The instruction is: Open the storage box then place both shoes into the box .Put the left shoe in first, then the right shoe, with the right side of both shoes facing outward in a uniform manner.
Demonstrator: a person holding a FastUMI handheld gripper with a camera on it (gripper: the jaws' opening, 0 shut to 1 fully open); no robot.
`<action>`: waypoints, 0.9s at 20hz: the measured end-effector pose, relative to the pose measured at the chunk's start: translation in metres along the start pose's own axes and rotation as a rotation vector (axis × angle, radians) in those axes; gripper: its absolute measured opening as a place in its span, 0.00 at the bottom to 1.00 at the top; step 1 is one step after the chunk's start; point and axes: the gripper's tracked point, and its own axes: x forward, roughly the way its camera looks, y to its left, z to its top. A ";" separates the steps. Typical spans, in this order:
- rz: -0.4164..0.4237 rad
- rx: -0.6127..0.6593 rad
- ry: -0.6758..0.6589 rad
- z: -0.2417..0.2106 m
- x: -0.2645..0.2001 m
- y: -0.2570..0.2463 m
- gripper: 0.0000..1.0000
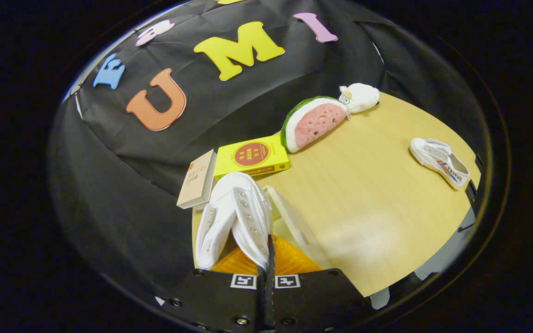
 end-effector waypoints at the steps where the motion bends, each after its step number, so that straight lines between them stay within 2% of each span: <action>1: 0.004 0.006 0.010 -0.009 0.009 0.009 0.00; 6: -0.017 0.054 0.026 -0.031 0.040 0.029 0.00; 11: -0.043 0.020 0.026 -0.051 0.059 0.029 0.00; 18: -0.046 -0.027 -0.008 -0.060 0.061 0.031 0.00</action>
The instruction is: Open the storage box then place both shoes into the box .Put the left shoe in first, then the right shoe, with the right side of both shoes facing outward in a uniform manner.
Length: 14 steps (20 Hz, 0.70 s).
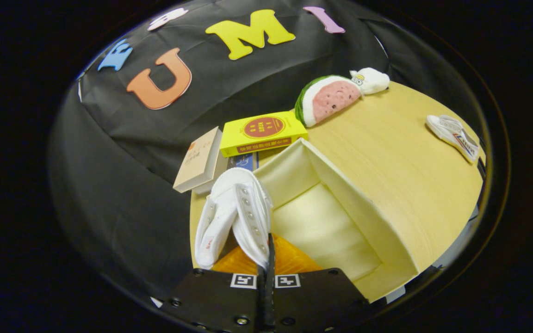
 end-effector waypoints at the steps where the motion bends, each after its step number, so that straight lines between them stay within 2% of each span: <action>1: -0.007 -0.015 0.008 -0.005 0.001 -0.002 0.00; 10: -0.001 -0.091 -0.008 -0.012 0.005 0.003 0.00; 11: 0.018 -0.104 0.008 -0.017 0.006 0.008 0.09; 12: -0.013 -0.131 0.034 -0.022 0.011 0.002 0.18; 13: -0.075 -0.160 0.048 -0.025 0.011 -0.015 0.52; 14: -0.087 -0.158 0.046 -0.023 0.014 -0.024 0.57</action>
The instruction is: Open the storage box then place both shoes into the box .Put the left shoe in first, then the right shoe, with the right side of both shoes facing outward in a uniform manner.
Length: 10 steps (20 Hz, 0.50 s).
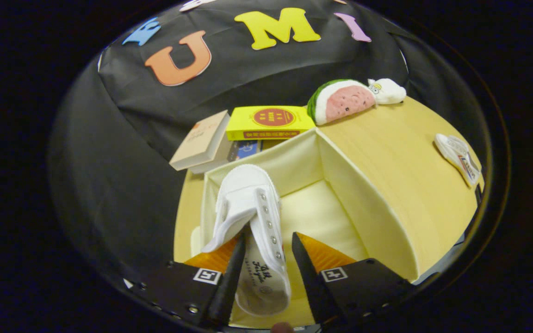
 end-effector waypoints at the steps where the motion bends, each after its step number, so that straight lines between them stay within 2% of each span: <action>1: 0.019 0.016 0.006 0.000 0.001 0.004 0.63; 2: 0.039 0.021 0.016 -0.001 0.000 0.003 0.68; 4: 0.057 0.002 0.009 0.004 -0.005 -0.001 0.89; 7: 0.109 -0.094 -0.060 0.020 -0.027 0.000 0.88; 10: 0.214 -0.223 -0.169 0.042 -0.075 0.006 0.89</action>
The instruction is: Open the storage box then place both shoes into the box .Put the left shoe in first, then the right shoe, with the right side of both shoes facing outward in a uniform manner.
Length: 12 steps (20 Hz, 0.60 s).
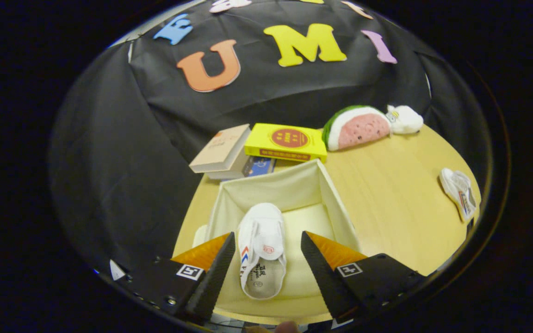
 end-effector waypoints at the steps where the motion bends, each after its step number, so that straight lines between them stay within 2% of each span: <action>1: 0.022 -0.052 -0.043 0.011 -0.017 -0.003 0.89; 4: 0.079 -0.154 -0.164 0.043 -0.073 -0.025 0.88; 8: 0.070 -0.190 -0.290 0.077 -0.136 -0.109 0.88; 10: 0.014 -0.231 -0.319 0.085 -0.153 -0.172 0.88; 12: -0.039 -0.241 -0.294 0.078 -0.162 -0.236 0.88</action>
